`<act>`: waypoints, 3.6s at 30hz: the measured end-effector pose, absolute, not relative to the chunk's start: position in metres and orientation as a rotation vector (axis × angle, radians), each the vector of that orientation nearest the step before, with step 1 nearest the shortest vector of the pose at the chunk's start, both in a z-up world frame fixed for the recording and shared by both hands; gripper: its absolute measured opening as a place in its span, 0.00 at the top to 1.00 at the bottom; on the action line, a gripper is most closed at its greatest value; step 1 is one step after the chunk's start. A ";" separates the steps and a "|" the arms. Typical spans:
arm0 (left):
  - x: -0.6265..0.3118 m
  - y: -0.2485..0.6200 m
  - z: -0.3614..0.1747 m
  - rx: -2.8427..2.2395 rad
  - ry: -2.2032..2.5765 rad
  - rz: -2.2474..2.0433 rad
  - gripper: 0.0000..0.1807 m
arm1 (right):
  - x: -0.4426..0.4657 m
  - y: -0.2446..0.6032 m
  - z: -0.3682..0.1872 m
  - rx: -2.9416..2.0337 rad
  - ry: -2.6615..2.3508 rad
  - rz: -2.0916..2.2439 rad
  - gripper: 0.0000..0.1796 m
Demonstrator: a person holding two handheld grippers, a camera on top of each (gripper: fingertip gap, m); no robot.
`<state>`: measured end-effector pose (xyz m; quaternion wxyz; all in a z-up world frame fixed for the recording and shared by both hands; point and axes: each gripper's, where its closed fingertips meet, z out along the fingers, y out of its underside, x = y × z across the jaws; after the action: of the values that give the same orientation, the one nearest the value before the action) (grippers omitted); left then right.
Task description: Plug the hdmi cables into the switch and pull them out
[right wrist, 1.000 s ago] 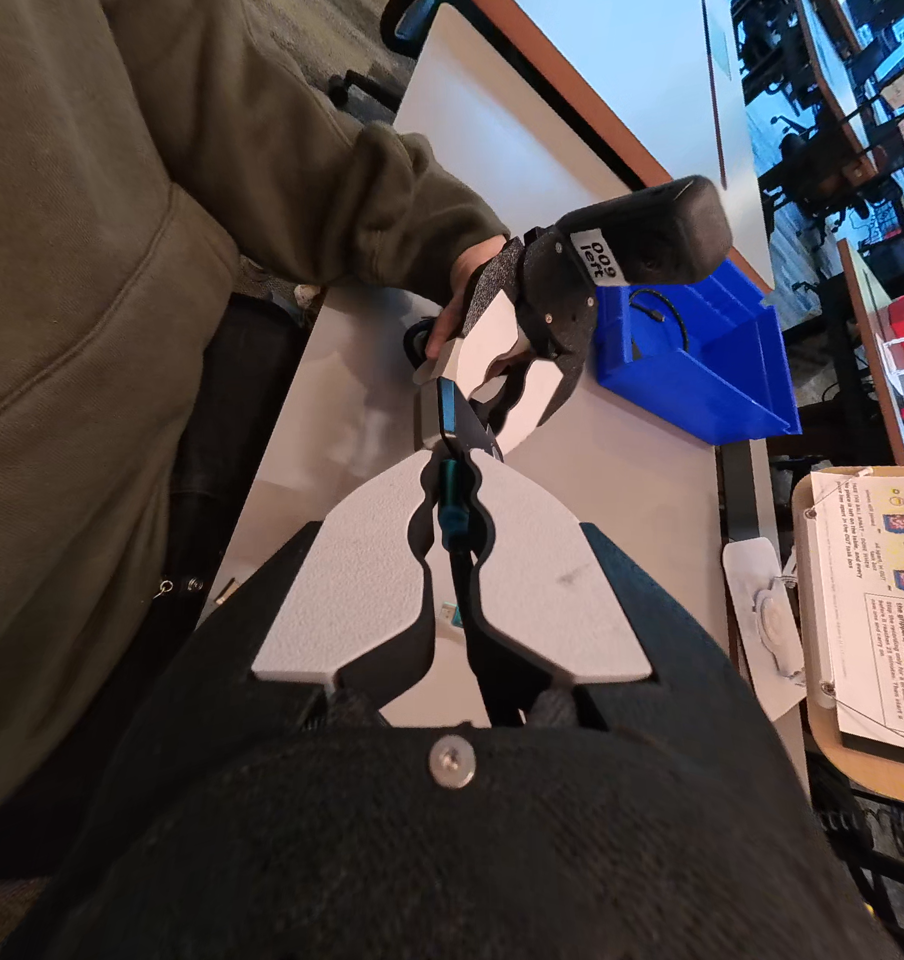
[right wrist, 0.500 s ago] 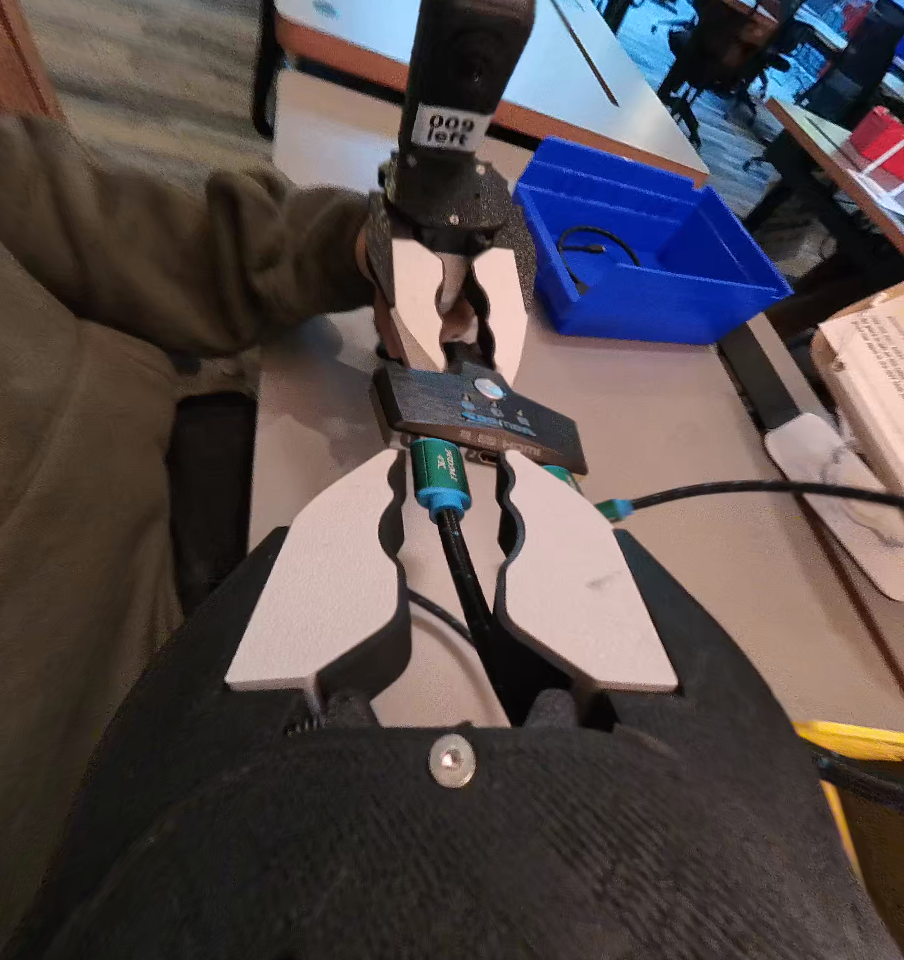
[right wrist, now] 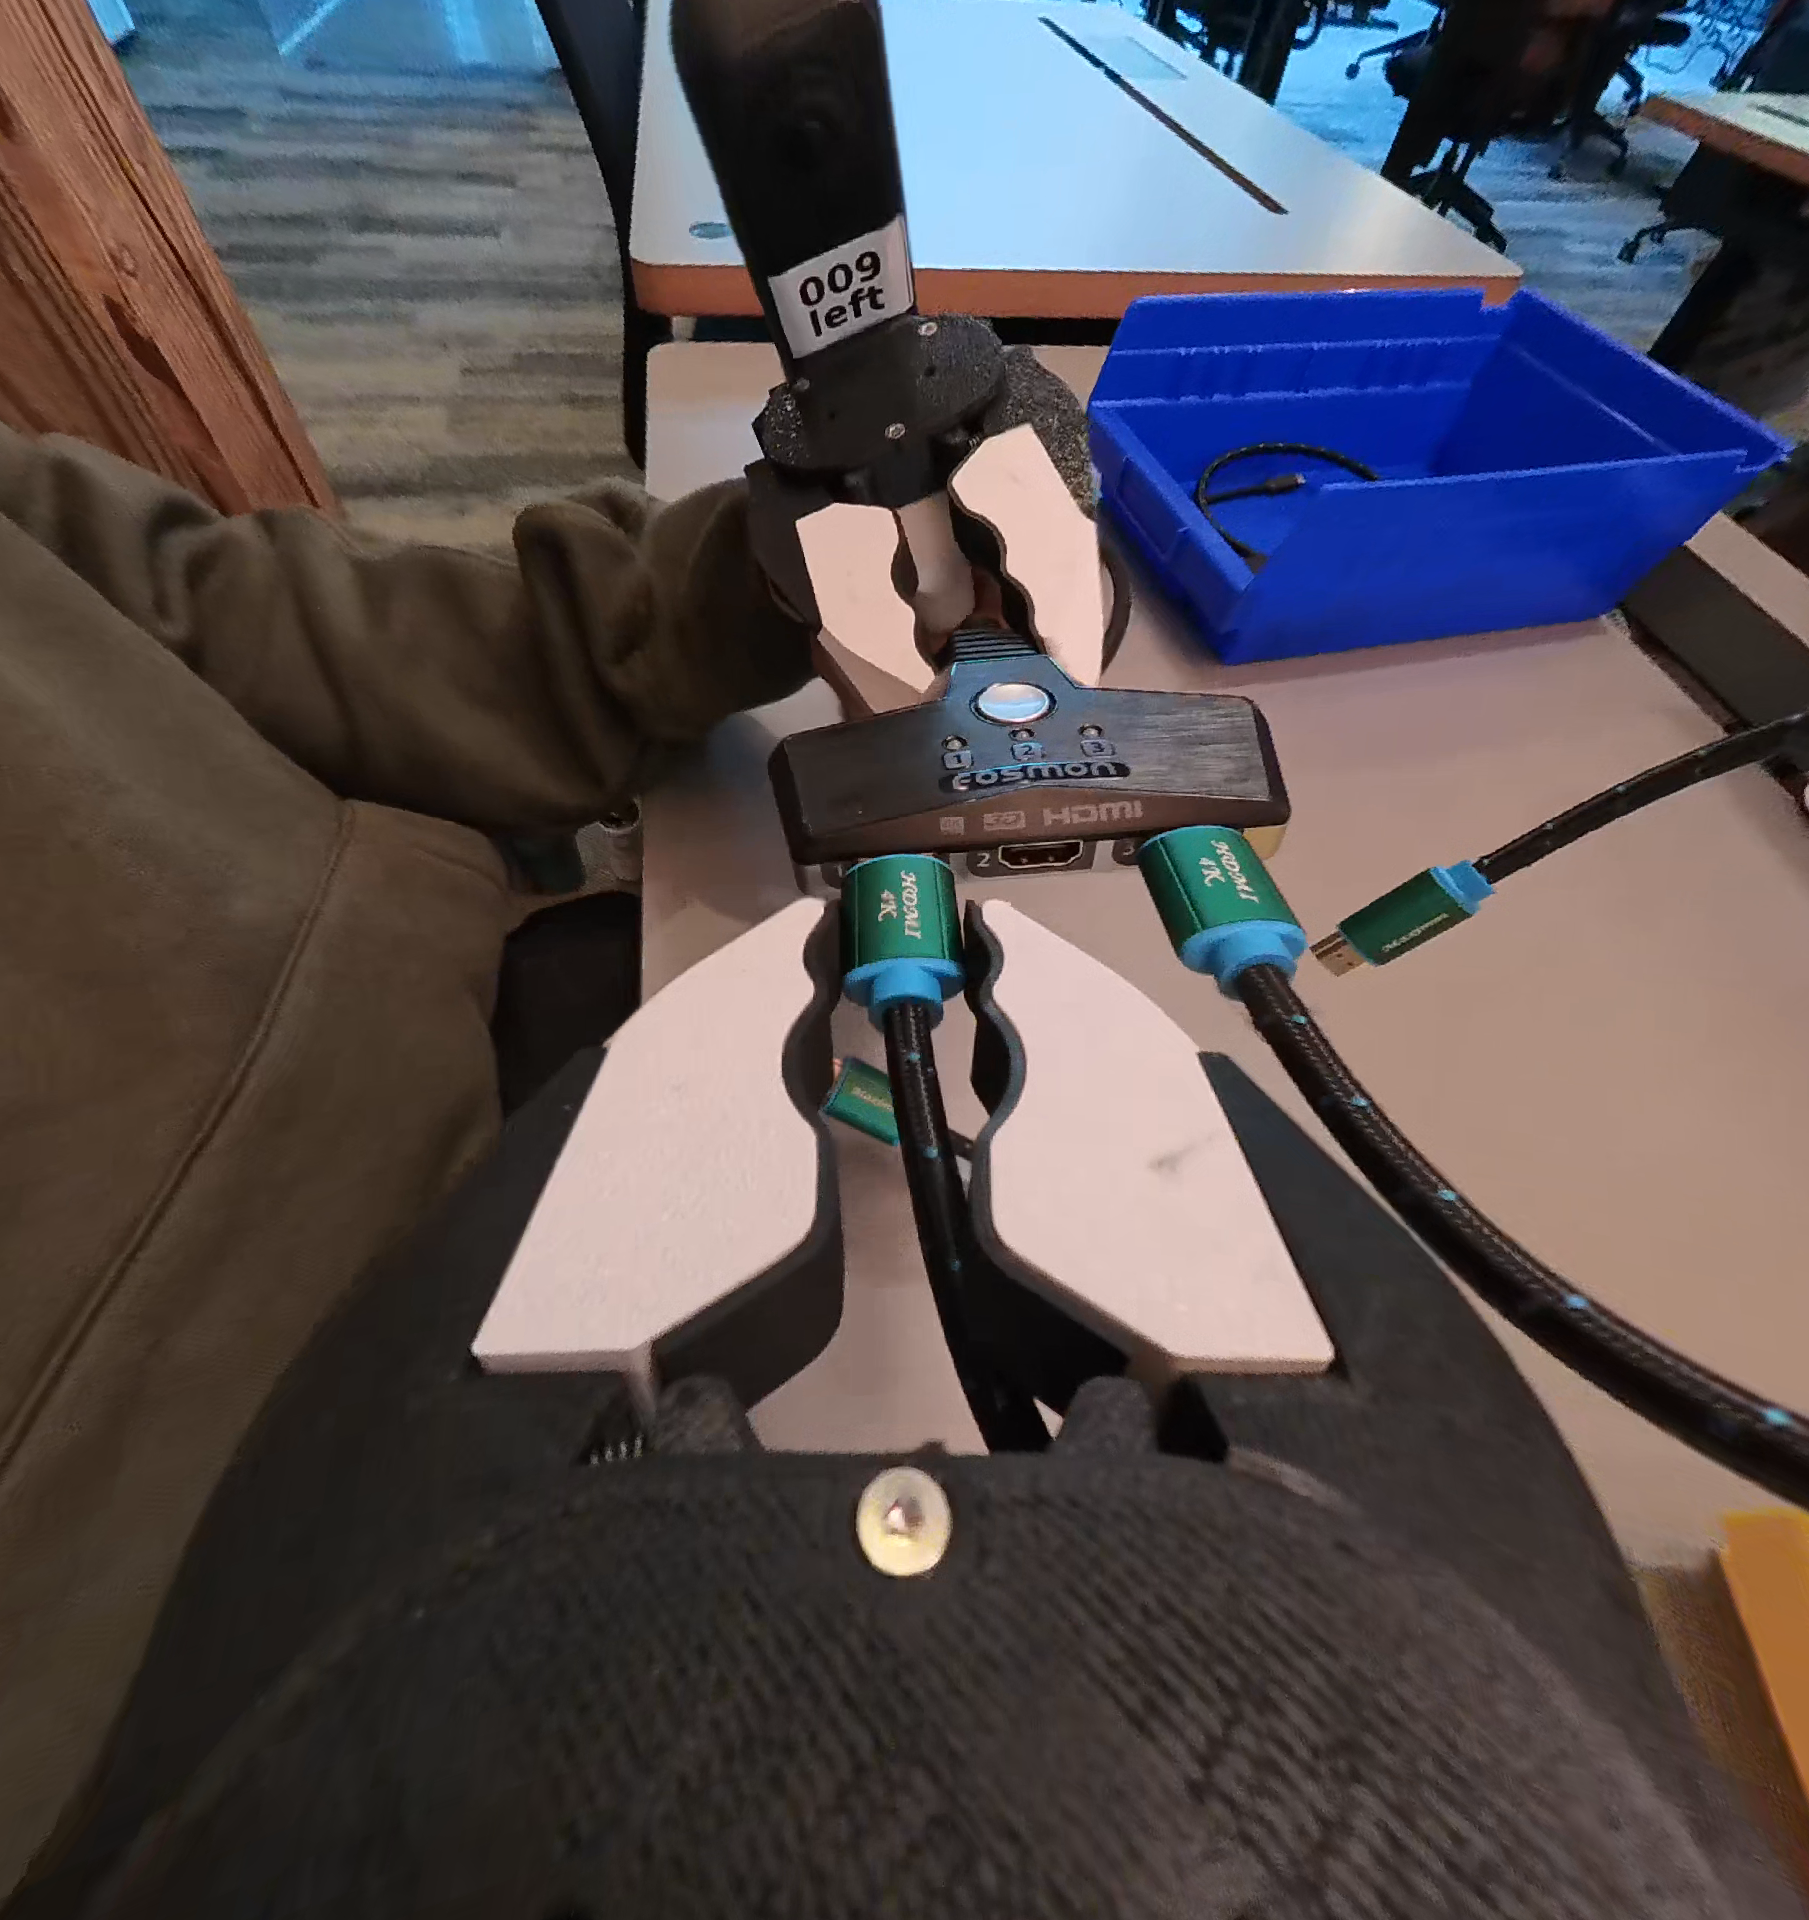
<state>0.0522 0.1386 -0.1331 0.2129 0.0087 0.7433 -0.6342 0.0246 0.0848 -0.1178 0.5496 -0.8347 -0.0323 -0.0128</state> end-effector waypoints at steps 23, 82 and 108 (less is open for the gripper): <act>0.049 0.135 -0.144 -0.171 2.218 -2.071 0.85 | 0.036 0.083 -0.129 -1.689 -0.368 -0.072 0.88; 0.075 0.138 -0.167 -0.076 2.121 -1.728 0.87 | 0.061 0.075 -0.166 -1.741 -0.154 0.212 0.88; 0.080 0.135 -0.177 -0.200 2.176 -1.790 0.87 | 0.066 0.077 -0.172 -1.746 -0.197 0.145 0.88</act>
<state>0.0799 0.1353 -0.1769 0.1577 -0.0700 0.7606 -0.6258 0.0658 0.0772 -0.1725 0.6361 -0.7642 -0.0862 0.0635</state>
